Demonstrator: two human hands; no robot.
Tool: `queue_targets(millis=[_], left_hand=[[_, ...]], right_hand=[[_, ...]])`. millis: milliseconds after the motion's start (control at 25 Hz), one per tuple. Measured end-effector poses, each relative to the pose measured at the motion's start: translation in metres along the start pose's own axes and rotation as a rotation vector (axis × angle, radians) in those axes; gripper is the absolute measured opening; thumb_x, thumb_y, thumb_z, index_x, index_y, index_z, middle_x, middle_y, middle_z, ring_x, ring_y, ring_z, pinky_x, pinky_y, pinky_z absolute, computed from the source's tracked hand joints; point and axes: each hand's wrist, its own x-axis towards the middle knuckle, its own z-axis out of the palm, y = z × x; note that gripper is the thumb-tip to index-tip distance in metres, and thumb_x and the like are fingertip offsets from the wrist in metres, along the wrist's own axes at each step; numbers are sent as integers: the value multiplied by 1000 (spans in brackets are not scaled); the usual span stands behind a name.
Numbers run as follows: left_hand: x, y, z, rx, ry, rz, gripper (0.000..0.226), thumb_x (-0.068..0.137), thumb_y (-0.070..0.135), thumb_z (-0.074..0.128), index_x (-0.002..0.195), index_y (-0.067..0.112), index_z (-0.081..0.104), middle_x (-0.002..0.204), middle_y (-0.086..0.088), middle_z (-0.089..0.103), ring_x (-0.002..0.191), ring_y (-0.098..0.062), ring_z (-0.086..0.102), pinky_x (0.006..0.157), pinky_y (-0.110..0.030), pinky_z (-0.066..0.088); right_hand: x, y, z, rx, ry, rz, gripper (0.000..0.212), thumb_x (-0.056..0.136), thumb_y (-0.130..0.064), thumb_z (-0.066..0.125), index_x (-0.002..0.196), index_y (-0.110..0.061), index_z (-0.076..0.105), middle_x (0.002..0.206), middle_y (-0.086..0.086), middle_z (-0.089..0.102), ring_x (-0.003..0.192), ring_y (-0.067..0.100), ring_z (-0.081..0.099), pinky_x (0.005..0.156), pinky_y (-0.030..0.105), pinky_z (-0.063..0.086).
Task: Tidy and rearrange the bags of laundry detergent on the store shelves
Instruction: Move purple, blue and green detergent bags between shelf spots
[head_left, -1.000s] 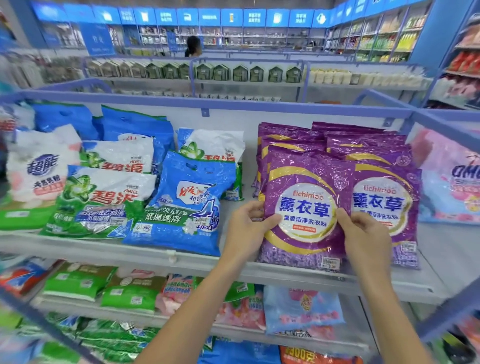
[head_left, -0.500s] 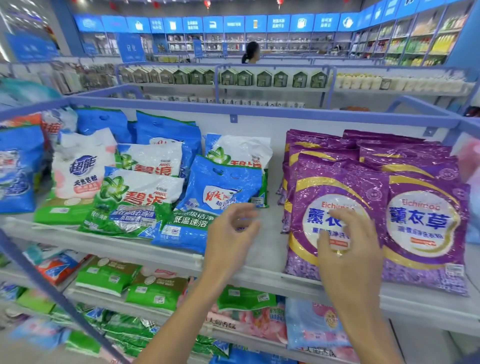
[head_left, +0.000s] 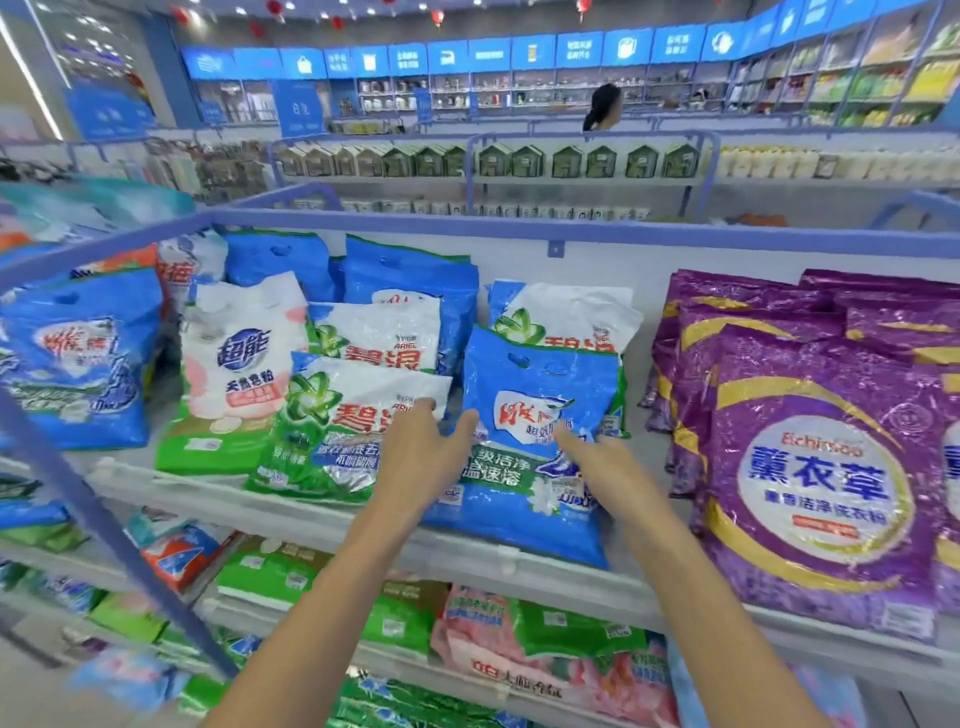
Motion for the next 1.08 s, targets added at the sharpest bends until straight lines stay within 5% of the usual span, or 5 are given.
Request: queue_targets(millis=[240, 320, 480, 1000, 1080], left_hand=[[28, -6, -2, -110, -92, 118, 46, 98, 56, 54, 76, 19, 69, 74, 4, 71, 78, -19, 70, 66, -31, 51], [29, -4, -2, -455, -137, 56, 40, 101, 48, 55, 81, 17, 71, 80, 1, 75, 72, -10, 70, 68, -26, 53], [25, 7, 3, -1051, -341, -144, 19, 97, 28, 67, 109, 15, 75, 100, -7, 80, 86, -22, 77, 78, -38, 63], [3, 16, -11, -989, -293, -150, 15, 95, 33, 69, 90, 23, 80, 92, 0, 80, 89, -21, 77, 90, -43, 60], [11, -2, -31, -927, -167, -114, 17, 95, 31, 70, 104, 17, 73, 96, -3, 80, 89, -24, 77, 84, -38, 62]], right_hand=[[31, 18, 8, 486, 2, -38, 89, 66, -49, 91, 144, -24, 54, 139, -2, 64, 114, 18, 69, 101, 47, 53], [35, 21, 3, 548, 26, -142, 41, 87, -23, 76, 127, -22, 67, 129, 4, 71, 117, 28, 67, 106, 51, 49], [28, 19, -9, 625, 144, -183, 30, 90, -3, 67, 117, -15, 72, 117, 10, 75, 108, 34, 71, 103, 58, 50], [20, 8, -11, 492, 249, -309, 16, 92, -20, 72, 106, -13, 75, 93, 0, 80, 77, 9, 75, 68, 24, 60], [21, 10, -10, 521, 255, -285, 12, 92, -22, 73, 102, -15, 75, 93, -2, 80, 85, 17, 76, 80, 36, 63]])
